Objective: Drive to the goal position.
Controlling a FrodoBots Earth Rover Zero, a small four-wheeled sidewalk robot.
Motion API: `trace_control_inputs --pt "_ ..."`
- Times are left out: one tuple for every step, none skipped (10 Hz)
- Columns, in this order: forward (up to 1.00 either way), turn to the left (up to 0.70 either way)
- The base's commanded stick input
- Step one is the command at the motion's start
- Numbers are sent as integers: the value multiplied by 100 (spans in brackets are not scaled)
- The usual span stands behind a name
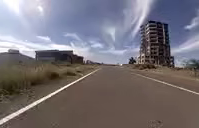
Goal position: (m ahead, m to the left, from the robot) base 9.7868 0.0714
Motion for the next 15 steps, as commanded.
trace_control_inputs --pt "100 0" --pt "100 0" --pt "100 0" --pt "100 -13" --pt "100 -32" --pt "100 -40" --pt "100 0" --pt "100 0" --pt "100 0" --pt "100 0" --pt "100 0" --pt "100 0" --pt "100 0" --pt "100 0" --pt "100 0"
